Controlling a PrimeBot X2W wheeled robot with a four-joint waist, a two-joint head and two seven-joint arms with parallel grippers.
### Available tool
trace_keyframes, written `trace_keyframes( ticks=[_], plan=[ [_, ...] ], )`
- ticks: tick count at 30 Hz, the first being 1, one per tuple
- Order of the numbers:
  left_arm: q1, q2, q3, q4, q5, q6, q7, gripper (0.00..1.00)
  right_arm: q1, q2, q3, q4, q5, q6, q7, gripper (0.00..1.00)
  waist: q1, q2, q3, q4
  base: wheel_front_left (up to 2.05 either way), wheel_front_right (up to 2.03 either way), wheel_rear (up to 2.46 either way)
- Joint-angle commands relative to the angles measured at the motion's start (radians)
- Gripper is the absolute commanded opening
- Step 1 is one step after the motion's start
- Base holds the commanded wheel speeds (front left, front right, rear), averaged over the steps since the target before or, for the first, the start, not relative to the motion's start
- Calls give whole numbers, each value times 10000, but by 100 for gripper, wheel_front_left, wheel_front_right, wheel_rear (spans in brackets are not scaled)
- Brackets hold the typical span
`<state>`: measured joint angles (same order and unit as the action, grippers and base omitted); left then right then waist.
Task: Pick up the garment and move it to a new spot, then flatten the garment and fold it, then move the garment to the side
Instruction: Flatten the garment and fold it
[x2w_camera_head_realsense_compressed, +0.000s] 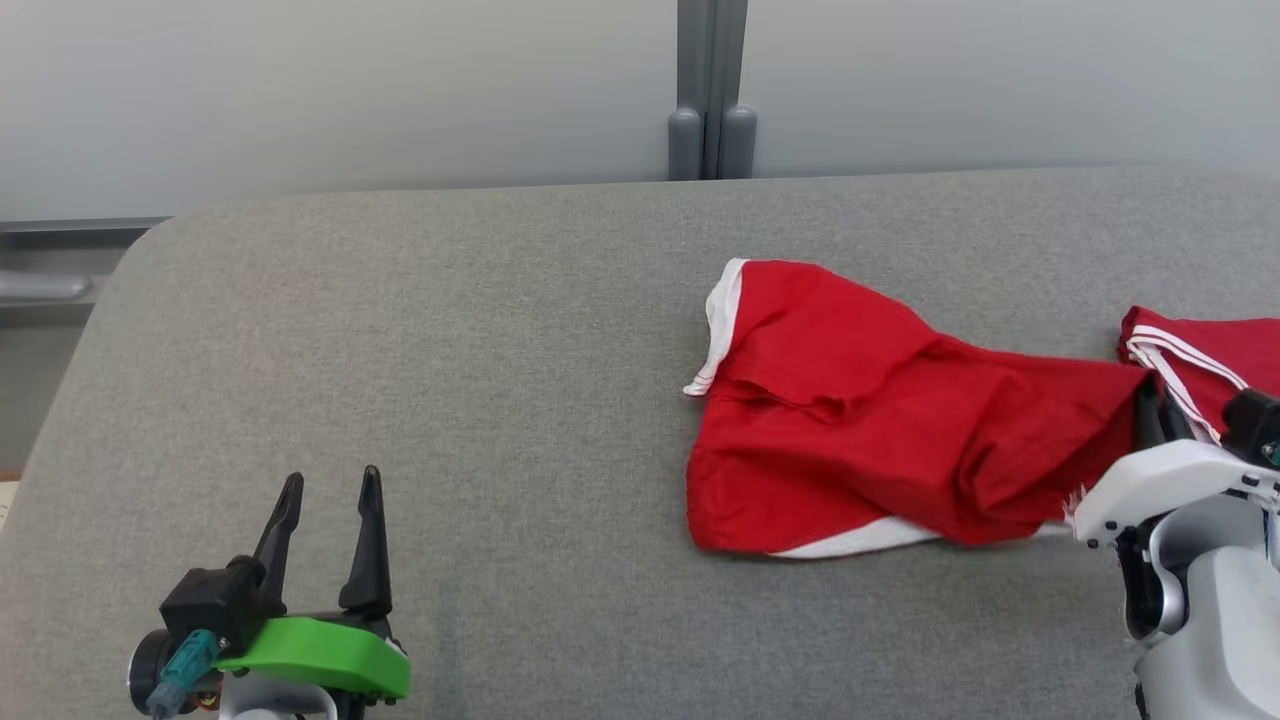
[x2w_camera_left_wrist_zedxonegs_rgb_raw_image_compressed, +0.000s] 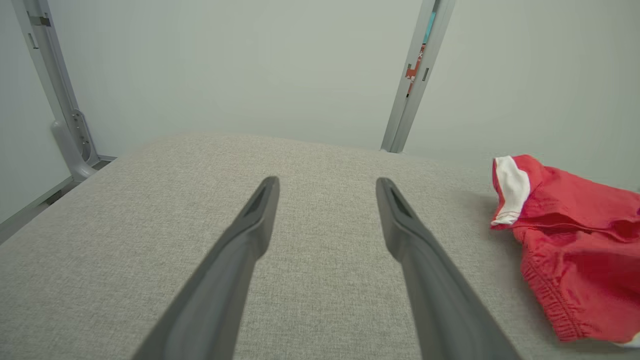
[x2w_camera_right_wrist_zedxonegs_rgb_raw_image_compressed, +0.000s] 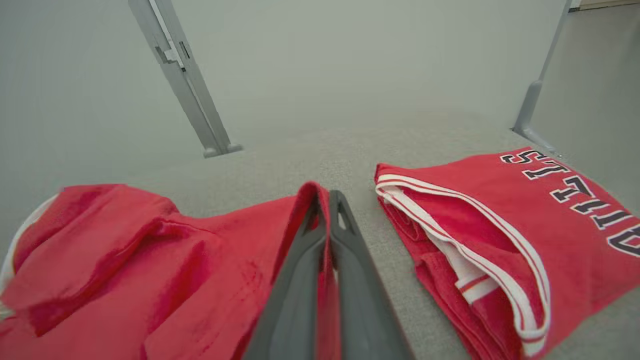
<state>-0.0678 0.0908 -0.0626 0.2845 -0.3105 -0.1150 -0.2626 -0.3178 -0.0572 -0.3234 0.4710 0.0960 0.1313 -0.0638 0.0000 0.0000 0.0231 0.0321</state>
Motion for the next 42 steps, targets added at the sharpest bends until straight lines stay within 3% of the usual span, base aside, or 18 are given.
trace_keyframes(
  ticks=[1, 11, 16, 24, 34, 42],
  plan=[
    [-13, 11, 23, 12, 36, -53, -23, 100, 177, 48, -72, -55, -226, -13, 119, 100, 0, 0, 35, -29, 0, 0, 0],
    [-129, 26, 74, -26, 128, -82, -23, 100, 1081, 53, 21, -943, -628, -13, 227, 100, 0, 0, 210, -93, 0, 0, 0],
    [-183, -33, 47, -26, 138, -102, -23, 100, 1643, 51, 1170, -1861, -252, -10, -122, 100, 0, 0, 297, -75, 0, 0, 0],
    [-131, -98, 99, 24, 163, -130, -23, 100, 2460, 50, 2703, -2946, -589, -10, -1259, 100, 0, 0, 196, -137, 0, 0, 0],
    [-77, -175, 146, 6, 211, -153, -23, 100, 2493, 52, 2249, -1552, -469, -10, 1711, 100, 0, 0, 108, -228, 0, 0, 0],
    [-310, -193, 106, 3, 237, -155, -23, 100, 1395, 55, 2376, -545, 41, -10, 2424, 100, 0, 0, 364, -130, 0, 0, 0]
  ],
)
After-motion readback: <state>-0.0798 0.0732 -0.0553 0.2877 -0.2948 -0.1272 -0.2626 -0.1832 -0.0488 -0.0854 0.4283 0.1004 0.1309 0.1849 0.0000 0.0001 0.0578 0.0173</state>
